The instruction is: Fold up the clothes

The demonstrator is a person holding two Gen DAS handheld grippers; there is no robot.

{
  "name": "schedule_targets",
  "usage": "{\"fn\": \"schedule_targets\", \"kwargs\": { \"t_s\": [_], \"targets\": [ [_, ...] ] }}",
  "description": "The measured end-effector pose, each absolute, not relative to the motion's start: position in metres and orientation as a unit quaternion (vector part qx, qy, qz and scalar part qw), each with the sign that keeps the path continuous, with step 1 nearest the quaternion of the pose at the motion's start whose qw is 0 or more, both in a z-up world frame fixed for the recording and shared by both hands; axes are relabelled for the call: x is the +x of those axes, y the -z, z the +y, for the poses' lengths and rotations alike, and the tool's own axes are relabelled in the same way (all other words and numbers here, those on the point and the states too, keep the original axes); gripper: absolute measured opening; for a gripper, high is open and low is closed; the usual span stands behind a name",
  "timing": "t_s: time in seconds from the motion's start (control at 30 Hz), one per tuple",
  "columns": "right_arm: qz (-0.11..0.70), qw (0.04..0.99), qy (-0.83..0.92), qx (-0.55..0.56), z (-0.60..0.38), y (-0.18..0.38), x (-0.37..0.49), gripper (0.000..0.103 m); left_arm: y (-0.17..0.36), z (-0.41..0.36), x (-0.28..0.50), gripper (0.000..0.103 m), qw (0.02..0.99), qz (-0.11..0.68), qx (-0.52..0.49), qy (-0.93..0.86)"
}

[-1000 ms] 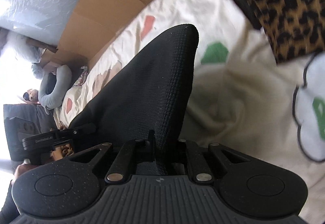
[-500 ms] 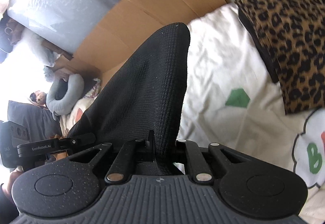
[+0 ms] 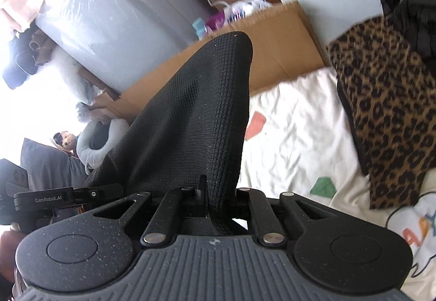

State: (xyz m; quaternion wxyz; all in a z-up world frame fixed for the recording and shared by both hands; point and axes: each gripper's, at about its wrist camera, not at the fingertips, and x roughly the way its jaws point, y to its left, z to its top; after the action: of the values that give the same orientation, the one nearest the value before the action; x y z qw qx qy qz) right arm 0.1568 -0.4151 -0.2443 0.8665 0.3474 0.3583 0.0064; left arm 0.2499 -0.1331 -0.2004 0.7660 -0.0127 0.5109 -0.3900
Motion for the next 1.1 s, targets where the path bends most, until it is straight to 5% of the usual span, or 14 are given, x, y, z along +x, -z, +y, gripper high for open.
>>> {"fn": "schedule_targets", "kwargs": {
  "t_s": [1.1],
  "targets": [
    [0.285, 0.917, 0.018, 0.278, -0.491, 0.019, 0.069, 0.008, 0.02, -0.201, 0.162, 0.031, 0.784, 0.462, -0.064, 0.409]
  ]
}}
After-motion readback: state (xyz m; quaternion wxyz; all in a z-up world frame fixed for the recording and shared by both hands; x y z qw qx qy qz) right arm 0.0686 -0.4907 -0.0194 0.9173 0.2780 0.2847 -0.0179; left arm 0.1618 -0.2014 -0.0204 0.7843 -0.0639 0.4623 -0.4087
